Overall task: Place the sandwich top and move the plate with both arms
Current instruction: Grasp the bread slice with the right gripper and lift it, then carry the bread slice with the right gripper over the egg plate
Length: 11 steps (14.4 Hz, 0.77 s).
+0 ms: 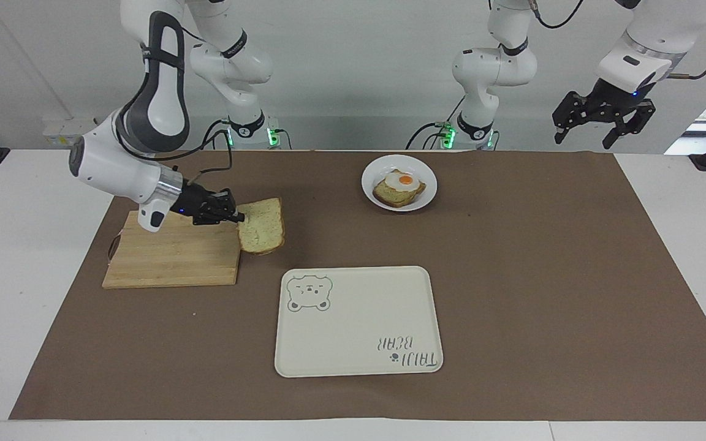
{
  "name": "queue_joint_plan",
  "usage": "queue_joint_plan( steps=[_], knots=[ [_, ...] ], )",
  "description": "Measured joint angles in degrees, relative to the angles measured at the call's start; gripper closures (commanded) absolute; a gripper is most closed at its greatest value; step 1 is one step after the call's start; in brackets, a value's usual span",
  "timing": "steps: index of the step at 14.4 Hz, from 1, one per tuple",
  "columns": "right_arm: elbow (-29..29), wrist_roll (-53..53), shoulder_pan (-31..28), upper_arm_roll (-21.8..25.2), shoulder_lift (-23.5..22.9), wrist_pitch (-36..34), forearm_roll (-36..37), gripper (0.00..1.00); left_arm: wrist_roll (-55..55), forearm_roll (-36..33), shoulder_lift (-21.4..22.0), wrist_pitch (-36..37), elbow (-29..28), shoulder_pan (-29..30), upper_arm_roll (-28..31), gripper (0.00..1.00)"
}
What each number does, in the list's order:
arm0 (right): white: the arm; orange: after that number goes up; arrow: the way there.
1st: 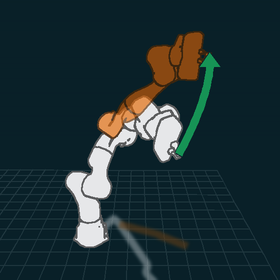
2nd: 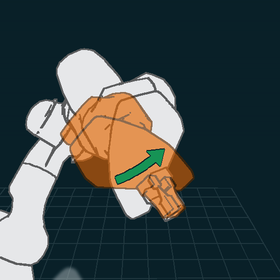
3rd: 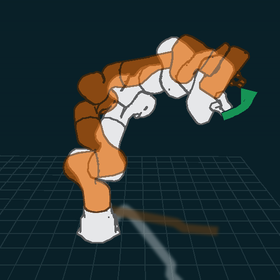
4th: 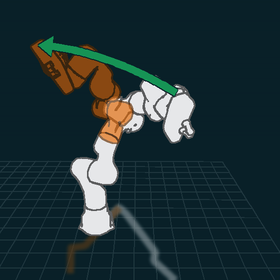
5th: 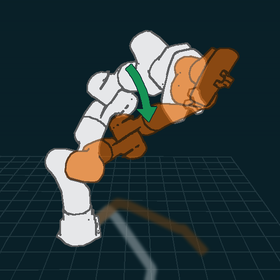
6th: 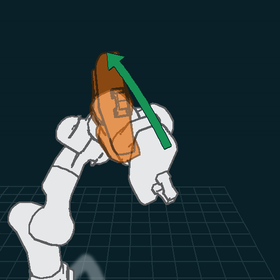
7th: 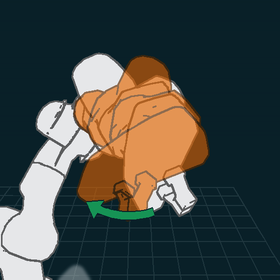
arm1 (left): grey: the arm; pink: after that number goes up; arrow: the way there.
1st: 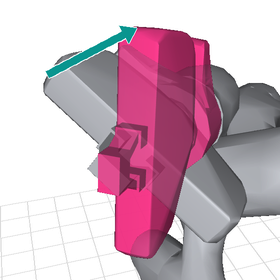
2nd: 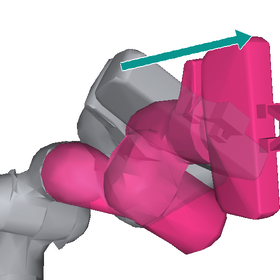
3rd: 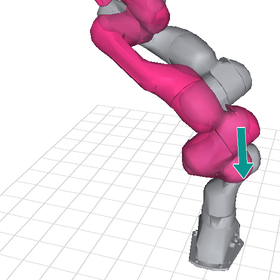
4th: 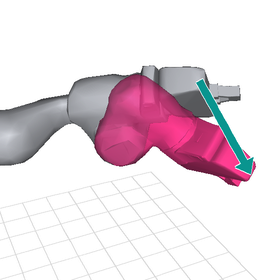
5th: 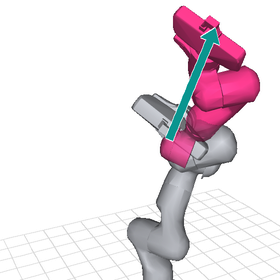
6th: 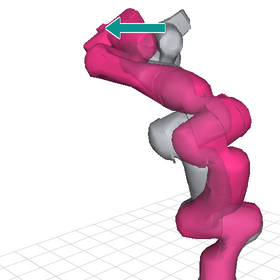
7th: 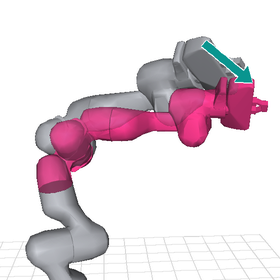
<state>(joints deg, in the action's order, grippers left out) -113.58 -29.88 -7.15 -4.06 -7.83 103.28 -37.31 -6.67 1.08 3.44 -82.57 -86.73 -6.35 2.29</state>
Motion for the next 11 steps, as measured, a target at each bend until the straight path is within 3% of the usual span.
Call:
queue_joint_plan(
  steps=[4, 11],
  knots=[
    [-3.35, 4.18, 8.17, -0.11, 1.46, 6.43, -3.89, 1.00, 0.00, 0.00, 0.00, 0.00, 0.00, 0.00, 0.00, 0.00],
    [-12.40, 20.13, 27.24, -0.40, 6.22, 25.01, -9.82, 1.00, 0.00, 0.00, 0.00, 0.00, 0.00, 0.00, 0.00, 0.00]
  ],
)
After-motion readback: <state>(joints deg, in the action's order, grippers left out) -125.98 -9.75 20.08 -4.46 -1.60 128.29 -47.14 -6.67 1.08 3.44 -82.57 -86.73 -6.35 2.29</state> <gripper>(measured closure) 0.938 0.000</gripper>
